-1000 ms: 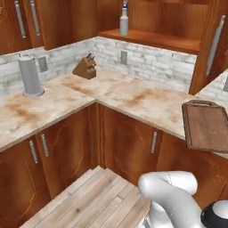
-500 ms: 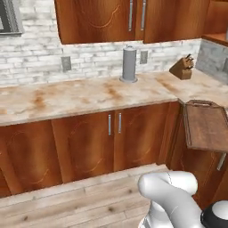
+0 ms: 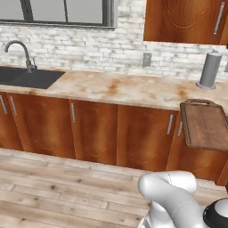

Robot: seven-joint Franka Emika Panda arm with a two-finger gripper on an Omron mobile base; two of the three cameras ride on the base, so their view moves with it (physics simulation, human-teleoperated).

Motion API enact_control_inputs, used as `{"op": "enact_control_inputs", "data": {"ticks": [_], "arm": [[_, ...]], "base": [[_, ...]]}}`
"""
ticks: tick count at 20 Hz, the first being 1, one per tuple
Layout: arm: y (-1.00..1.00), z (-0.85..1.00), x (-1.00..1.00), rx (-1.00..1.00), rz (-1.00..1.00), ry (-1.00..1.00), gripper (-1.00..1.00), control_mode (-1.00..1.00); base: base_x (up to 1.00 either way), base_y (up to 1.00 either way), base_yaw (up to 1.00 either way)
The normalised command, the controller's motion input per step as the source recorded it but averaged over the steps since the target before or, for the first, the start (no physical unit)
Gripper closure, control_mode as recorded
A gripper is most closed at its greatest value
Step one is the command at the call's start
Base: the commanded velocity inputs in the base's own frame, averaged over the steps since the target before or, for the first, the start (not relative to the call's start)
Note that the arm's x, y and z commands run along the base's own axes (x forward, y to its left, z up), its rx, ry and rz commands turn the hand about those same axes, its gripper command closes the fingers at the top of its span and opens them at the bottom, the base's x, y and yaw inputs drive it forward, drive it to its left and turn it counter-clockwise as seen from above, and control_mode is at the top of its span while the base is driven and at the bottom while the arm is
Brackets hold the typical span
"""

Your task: Move the cutting board and knife to the sink. Then move spray from the cabinet to the counter.

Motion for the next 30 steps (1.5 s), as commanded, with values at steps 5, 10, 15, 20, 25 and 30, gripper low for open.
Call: {"op": "enact_control_inputs", "data": {"ticks": [5,10,15,20,25,30], "arm": [[0.00,0.00,0.00,0.00,0.00,0.00,1.00,1.00],[0.00,0.00,0.00,0.00,0.00,0.00,1.00,1.00],[0.00,0.00,0.00,0.00,0.00,0.00,1.00,1.00],[0.00,0.00,0.00,0.00,0.00,0.00,1.00,1.00],[0.00,0.00,0.00,0.00,0.00,0.00,1.00,1.00],[0.00,0.00,0.00,0.00,0.00,0.00,1.00,1.00]], "base": [[0.19,0.30,0.41],[0.39,0.52,0.12],[0.63,0.59,0.00],[0.84,0.41,0.00],[0.82,-0.07,0.07],[0.83,-0.21,0.12]]}}
